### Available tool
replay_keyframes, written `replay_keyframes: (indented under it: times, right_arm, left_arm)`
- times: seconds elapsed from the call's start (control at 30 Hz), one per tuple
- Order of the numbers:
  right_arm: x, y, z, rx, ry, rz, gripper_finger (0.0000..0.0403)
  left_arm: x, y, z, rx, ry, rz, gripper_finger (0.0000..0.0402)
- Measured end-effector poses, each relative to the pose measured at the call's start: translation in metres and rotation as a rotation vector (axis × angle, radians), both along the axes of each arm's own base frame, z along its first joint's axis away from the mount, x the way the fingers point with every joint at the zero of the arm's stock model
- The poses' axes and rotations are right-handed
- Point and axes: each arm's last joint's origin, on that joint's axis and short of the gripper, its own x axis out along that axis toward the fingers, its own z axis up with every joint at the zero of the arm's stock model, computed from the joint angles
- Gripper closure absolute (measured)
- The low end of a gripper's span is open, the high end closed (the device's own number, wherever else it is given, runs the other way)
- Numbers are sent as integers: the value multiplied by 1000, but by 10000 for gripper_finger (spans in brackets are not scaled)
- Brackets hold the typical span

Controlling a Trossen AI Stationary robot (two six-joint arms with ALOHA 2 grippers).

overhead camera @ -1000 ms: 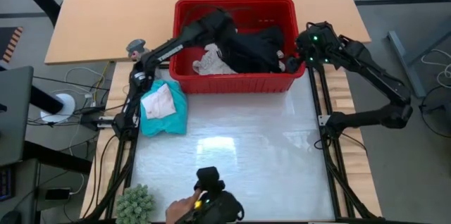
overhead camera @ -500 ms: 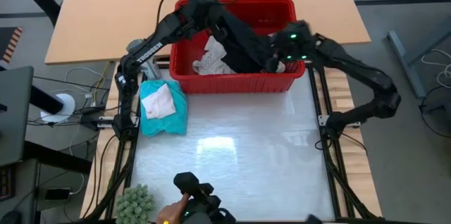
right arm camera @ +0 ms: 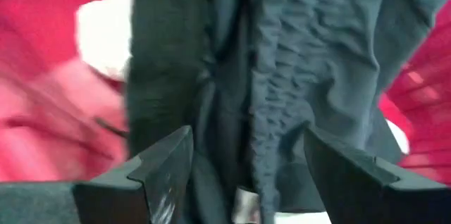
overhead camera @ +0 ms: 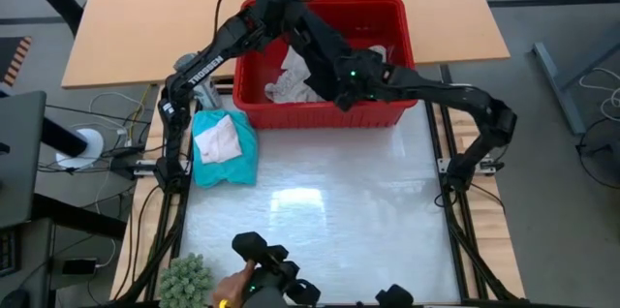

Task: Fold laundry
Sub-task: Fold the black shorts

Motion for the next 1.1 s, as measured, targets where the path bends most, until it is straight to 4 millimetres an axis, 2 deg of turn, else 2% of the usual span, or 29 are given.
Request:
replay_keyframes:
  times: [0.17, 0.3, 0.4, 0.53, 0.57, 0.6, 0.7, 0.83, 1.0, 1.1]
  right_arm:
    - [1, -14, -12, 24, 14, -53, 109]
    - [-4, -21, -14, 37, 1, -121, 147]
    - [-12, -32, -8, 48, -10, -182, 217]
    - [-21, -43, 7, 58, -52, -197, 349]
    - [-22, -45, 11, 62, -51, -187, 372]
    - [-22, -46, 15, 63, -51, -175, 378]
    - [-25, -48, 42, 33, -68, -167, 374]
    - [-35, -45, 95, -30, -104, -148, 377]
    - [-59, -26, 167, -118, -208, -132, 377]
    - [-79, -10, 200, -149, -253, -130, 377]
  left_arm:
    - [-3, -2, 7, 23, -28, -2, 401]
    - [-7, -6, 18, 70, -36, 2, 401]
    - [-10, -11, 27, 105, -62, -6, 401]
    - [-13, -17, 39, 139, -117, -25, 401]
    - [-13, -18, 40, 149, -122, -31, 401]
    - [-12, -20, 43, 166, -128, -37, 401]
    - [-15, -23, 50, 209, -121, -28, 401]
    - [-24, -30, 65, 283, -114, 7, 401]
    - [-39, -45, 84, 329, -148, 32, 401]
    - [-49, -59, 100, 366, -214, 23, 401]
